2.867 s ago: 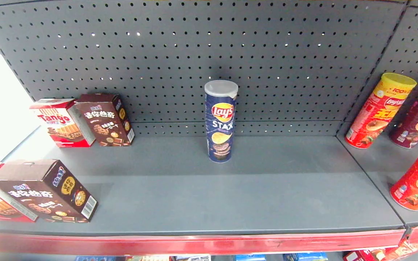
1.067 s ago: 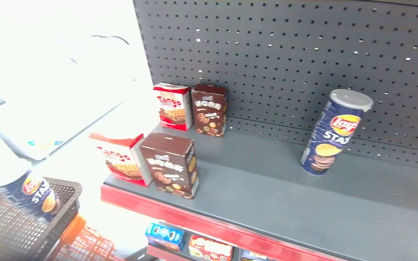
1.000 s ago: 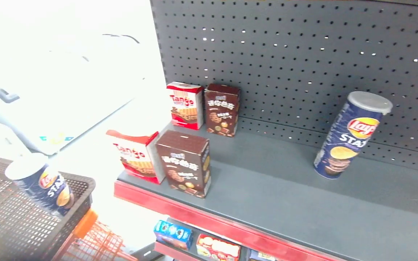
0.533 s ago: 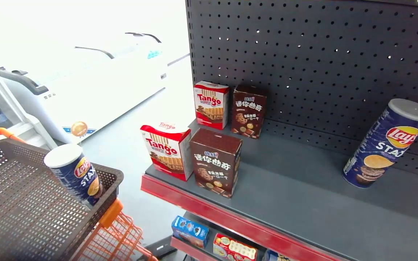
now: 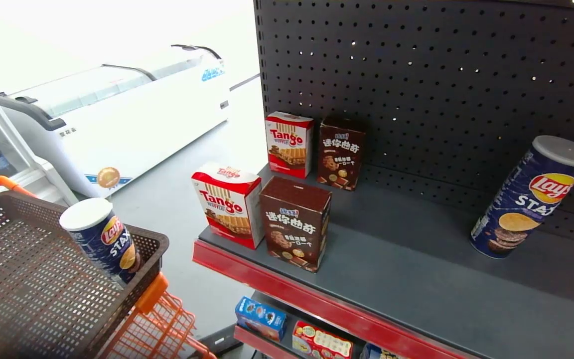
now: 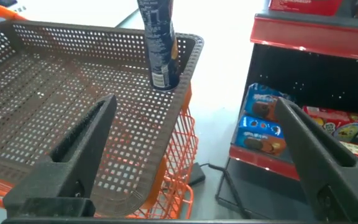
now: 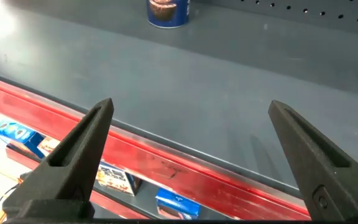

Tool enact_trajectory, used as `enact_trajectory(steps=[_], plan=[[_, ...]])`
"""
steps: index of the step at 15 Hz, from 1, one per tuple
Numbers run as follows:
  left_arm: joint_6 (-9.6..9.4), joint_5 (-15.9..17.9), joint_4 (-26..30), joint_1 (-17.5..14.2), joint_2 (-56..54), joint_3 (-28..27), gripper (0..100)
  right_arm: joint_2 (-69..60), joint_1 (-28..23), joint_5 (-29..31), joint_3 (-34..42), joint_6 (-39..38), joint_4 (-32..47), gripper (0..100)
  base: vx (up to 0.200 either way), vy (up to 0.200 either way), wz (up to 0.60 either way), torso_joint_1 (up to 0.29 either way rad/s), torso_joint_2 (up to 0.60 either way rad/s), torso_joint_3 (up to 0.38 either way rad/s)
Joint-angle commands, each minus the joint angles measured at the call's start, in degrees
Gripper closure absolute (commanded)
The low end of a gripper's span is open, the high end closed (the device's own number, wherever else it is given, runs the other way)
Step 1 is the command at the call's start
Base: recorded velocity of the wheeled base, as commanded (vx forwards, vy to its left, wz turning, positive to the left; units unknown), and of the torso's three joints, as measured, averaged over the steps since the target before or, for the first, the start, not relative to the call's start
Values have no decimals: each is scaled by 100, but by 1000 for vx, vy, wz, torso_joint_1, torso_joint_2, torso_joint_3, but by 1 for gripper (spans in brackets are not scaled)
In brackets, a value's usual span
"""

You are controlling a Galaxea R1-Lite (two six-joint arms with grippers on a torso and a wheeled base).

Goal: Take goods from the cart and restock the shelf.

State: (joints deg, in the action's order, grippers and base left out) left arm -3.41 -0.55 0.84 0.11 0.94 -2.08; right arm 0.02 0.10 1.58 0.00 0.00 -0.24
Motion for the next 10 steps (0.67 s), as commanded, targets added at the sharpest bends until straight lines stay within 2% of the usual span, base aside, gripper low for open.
enact_trajectory(steps=[1,2,3,4,5,6,7,9,10], plan=[[148,-200,188,15,1312,-917,0,-2,-1,0,0,0,-2,0,0,0,0,0,0,0],[640,-218,180,68,2042,-1277,0,-2,-1,0,0,0,-2,0,0,0,0,0,0,0],[631,-235,144,332,2481,-1567,0,-2,-1,0,0,0,-2,0,0,0,0,0,0,0],[561,-288,162,446,2763,-1611,0,-2,-1,0,0,0,-2,0,0,0,0,0,0,0],[429,-270,153,-231,3246,-1699,0,-2,-1,0,0,0,-2,0,0,0,0,0,0,0],[130,-253,171,-802,3765,-1918,0,-2,-1,0,0,0,-2,0,0,0,0,0,0,0],[-1,-226,39,-1057,4336,-2006,0,-2,-1,0,0,0,-2,0,0,0,0,0,0,0],[-10,-147,-664,-1162,5136,-1998,0,-2,-1,0,0,0,-2,0,0,0,0,0,0,0],[34,-121,-1429,-1118,5742,-1980,0,-2,-1,0,0,0,-2,0,0,0,0,0,0,0]])
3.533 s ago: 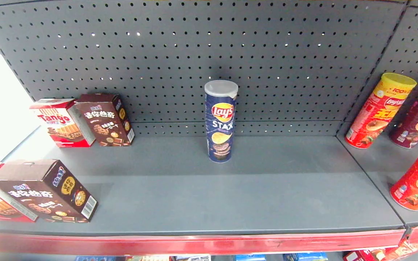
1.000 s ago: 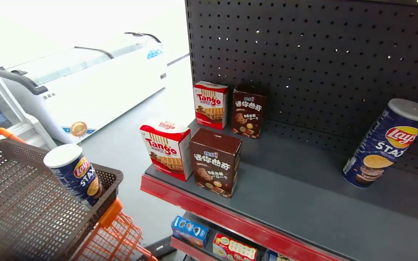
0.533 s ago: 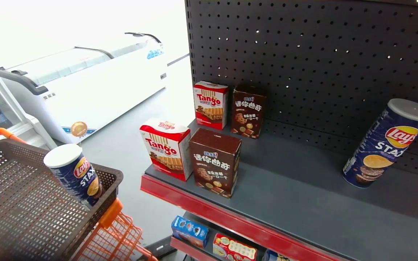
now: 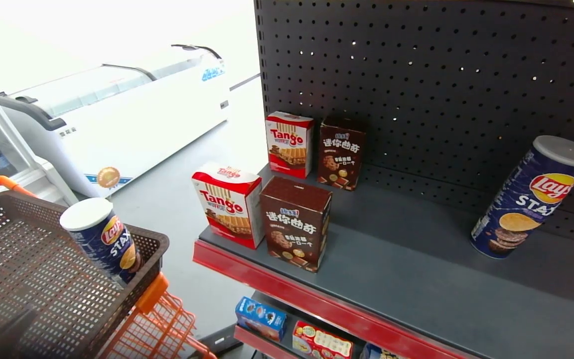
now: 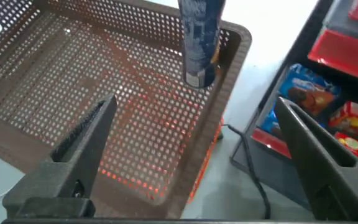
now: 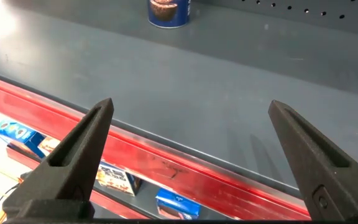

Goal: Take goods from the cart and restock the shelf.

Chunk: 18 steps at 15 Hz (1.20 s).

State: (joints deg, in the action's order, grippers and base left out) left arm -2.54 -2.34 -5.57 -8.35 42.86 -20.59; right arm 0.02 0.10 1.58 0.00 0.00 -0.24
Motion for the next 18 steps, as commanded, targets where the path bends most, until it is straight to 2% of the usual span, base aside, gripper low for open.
enact_trajectory(steps=[1,3,4,5,8,9,10,14,18], plan=[[-45,58,-1148,-264,1910,-94,0,-2,-1,0,0,0,-2,0,0,0,0,0,0,0],[-36,49,-1754,-114,2358,11,0,-2,-1,0,0,0,-2,0,0,0,0,0,0,0],[-36,49,-2475,-88,2710,204,0,-2,-1,0,0,0,-2,0,0,0,0,0,0,0],[-36,49,-2950,-79,2947,345,0,-2,-1,0,0,0,-2,0,0,0,0,0,0,0],[-28,49,-6017,62,4503,1233,0,-2,-1,0,0,0,-2,0,0,0,0,0,0,0],[-36,58,-6738,79,4854,1417,0,-2,-1,0,0,0,-2,0,0,0,0,0,0,0],[-80,67,-7133,114,5092,1505,0,-2,-1,0,0,0,-2,0,0,0,0,0,0,0],[-36,58,-7564,70,5768,1356,0,-2,-1,0,0,0,-2,0,0,0,0,0,0,0],[236,58,-7845,62,6410,899,0,-2,-1,0,0,0,-2,0,0,0,0,0,0,0]])
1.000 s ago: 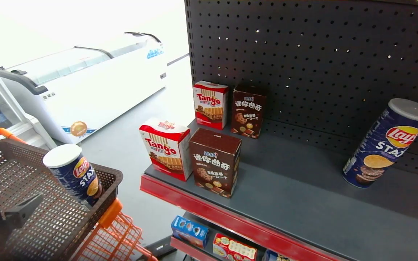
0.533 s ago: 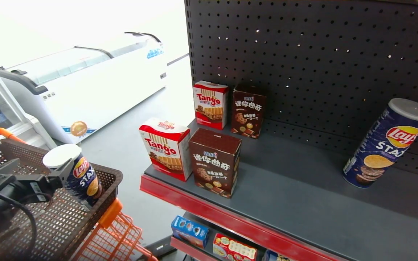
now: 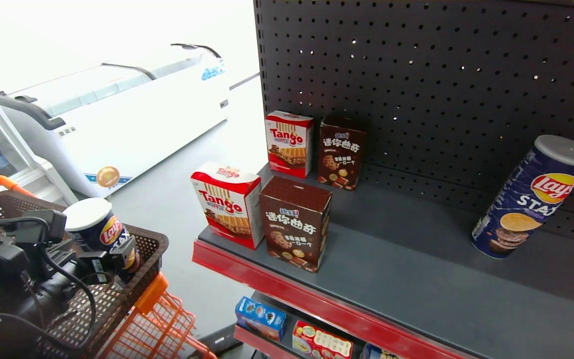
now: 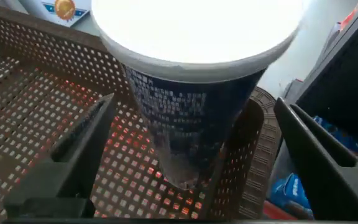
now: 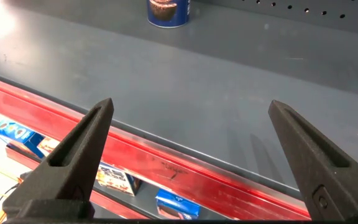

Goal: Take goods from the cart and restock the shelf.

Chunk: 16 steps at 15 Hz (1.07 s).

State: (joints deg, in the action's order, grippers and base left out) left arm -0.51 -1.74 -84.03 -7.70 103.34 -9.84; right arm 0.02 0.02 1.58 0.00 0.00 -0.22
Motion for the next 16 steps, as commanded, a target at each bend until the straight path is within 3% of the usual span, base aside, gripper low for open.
enact_trajectory(steps=[1,7,9,10,16], plan=[[69,-1,9,-3,424,-308,0,-2,6,0,0,0,-4,0,0,0,0,0,0,0],[350,-10,36,-21,934,-713,0,-2,6,0,0,0,-4,0,0,0,0,0,0,0],[350,-1,-17,-56,1101,-871,0,-2,6,0,0,0,-4,0,0,0,0,0,0,0],[350,-1,-17,-65,1136,-932,100,-2,6,0,0,0,-4,0,0,0,0,0,0,0],[306,7,53,-21,767,-1337,100,-2,6,0,0,0,-4,0,0,0,0,0,0,0]])
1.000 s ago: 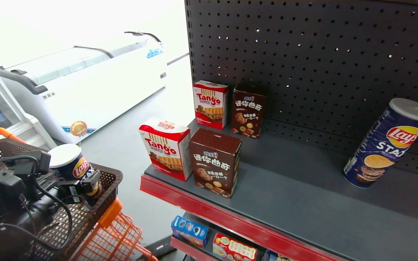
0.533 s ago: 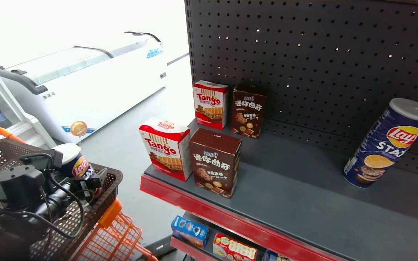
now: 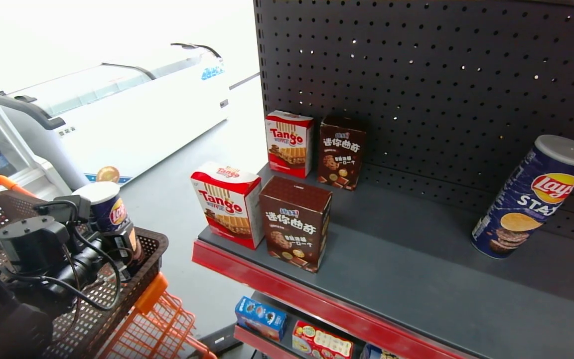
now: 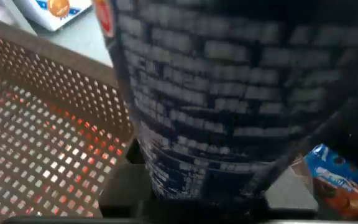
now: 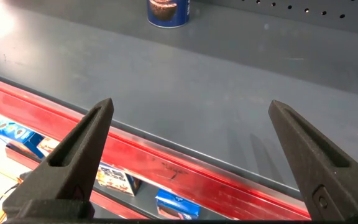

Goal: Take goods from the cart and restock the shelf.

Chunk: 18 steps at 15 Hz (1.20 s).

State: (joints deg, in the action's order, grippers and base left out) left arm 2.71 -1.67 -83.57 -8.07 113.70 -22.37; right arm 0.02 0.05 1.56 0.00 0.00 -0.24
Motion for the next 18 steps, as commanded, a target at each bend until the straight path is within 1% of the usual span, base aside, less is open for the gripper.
enact_trajectory(steps=[1,2,4,5,6,7,9,10,11,12,13,14,15,16,18], plan=[[-25,18,51,34,-524,-171,100,-2,4,2,0,0,-2,0,0,0,0,0,0,0],[-42,62,165,51,-806,-268,100,-2,4,2,0,0,-2,0,0,0,0,0,0,0],[-271,281,974,7,-1535,-479,100,-2,4,2,0,0,-2,0,0,0,0,0,0,0],[-323,483,1334,7,-1957,-549,100,-2,4,2,0,0,-2,0,0,0,0,0,0,0],[-394,633,1510,25,-2273,-576,100,-2,4,2,0,0,-2,0,0,0,0,0,0,0],[-438,686,1580,60,-2414,-584,100,-2,4,2,0,-9,-2,0,0,0,0,0,0,0],[-446,677,1615,368,-2625,-584,100,-2,4,2,0,0,-2,0,0,0,0,0,0,0],[-446,686,1730,543,-2783,-593,100,-2,4,2,0,0,-2,0,0,0,0,0,0,0],[-473,712,2011,596,-2880,-681,100,-2,4,2,0,0,-2,0,0,0,0,0,0,0],[-710,791,2011,675,-2906,-558,100,-2,4,2,0,0,-2,0,0,0,0,0,0,0],[-745,905,2081,948,-3003,-461,100,-2,4,2,0,0,-2,0,0,0,0,0,0,0],[-657,1020,2178,1317,-3223,-523,100,-2,4,2,0,-9,-2,0,0,0,0,0,0,0],[-605,1037,2275,1431,-3284,-584,100,-2,4,2,0,0,-2,0,0,0,0,0,0,0],[-508,1107,2679,1800,-3346,-707,100,-2,4,2,0,0,-2,0,0,0,0,0,0,0],[-253,1468,3215,2213,-3873,-540,100,-2,4,2,0,0,-2,0,0,0,0,0,0,0]])
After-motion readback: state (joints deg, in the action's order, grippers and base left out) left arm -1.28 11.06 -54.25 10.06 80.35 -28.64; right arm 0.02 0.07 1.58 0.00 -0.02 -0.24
